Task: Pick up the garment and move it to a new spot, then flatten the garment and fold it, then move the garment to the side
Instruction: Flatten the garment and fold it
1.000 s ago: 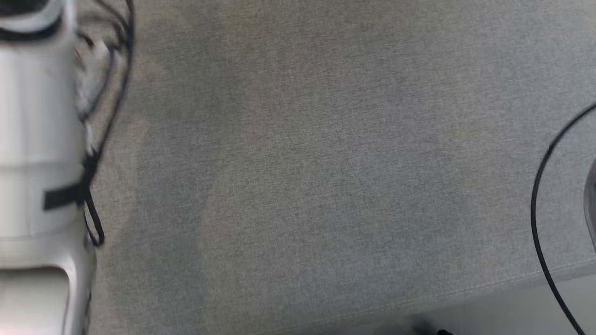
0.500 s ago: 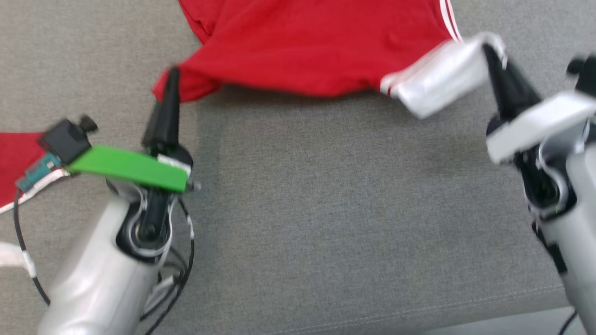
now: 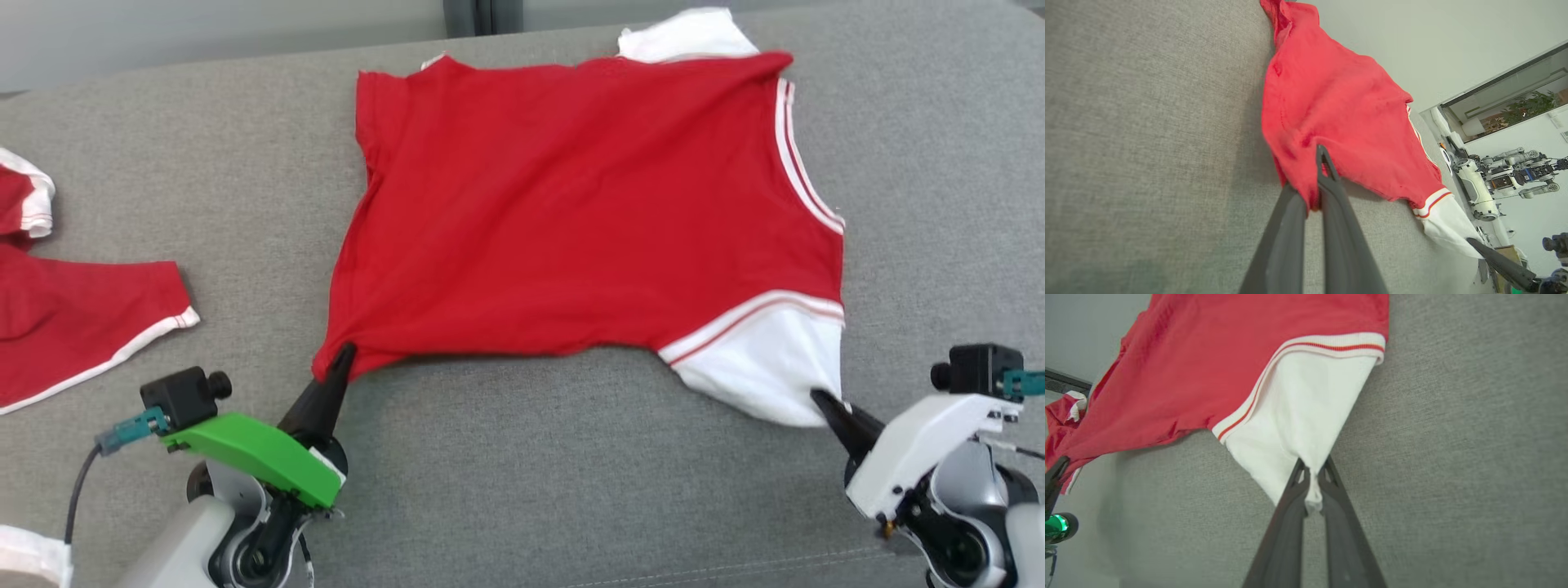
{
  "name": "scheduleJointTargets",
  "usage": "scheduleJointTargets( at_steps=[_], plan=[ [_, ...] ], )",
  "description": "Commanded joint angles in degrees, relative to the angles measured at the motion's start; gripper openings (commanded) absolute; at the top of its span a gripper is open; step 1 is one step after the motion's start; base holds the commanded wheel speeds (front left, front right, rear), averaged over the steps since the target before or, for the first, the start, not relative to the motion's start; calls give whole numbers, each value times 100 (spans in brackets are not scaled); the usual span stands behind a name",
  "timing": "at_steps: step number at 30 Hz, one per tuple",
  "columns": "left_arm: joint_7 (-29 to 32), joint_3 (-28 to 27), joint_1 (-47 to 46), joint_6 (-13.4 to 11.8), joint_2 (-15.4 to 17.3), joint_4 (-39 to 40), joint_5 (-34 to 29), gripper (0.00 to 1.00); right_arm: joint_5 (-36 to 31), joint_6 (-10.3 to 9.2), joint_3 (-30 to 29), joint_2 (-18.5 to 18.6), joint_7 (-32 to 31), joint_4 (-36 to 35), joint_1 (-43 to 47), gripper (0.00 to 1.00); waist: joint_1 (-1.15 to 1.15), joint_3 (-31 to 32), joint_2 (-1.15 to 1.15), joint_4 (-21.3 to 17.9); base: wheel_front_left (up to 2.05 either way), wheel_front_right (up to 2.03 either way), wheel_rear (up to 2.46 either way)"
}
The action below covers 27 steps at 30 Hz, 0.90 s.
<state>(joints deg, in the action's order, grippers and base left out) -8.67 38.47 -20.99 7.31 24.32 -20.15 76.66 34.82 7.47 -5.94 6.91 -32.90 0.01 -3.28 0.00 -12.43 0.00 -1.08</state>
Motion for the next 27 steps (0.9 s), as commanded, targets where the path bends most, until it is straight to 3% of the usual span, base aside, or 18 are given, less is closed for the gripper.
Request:
scheduleJointTargets(
  at_steps=[1,10,17,27],
  plan=[
    [-37,33,139,28,21,5,-2,0,-106,4,-122,-55,-266,-261,185,0,0,120,0,66,0,0,0],
    [275,399,618,-29,218,126,-19,0,-462,4,-676,-365,-1988,-1620,1014,0,0,253,0,170,0,0,0],
    [593,601,929,-224,399,351,24,0,-738,4,-989,-393,-2342,-1855,1134,0,0,274,0,233,0,0,0],
    [493,264,920,-124,381,989,481,0,-418,4,-1179,-395,-2392,-1973,901,0,0,276,0,355,0,0,0]
  ],
)
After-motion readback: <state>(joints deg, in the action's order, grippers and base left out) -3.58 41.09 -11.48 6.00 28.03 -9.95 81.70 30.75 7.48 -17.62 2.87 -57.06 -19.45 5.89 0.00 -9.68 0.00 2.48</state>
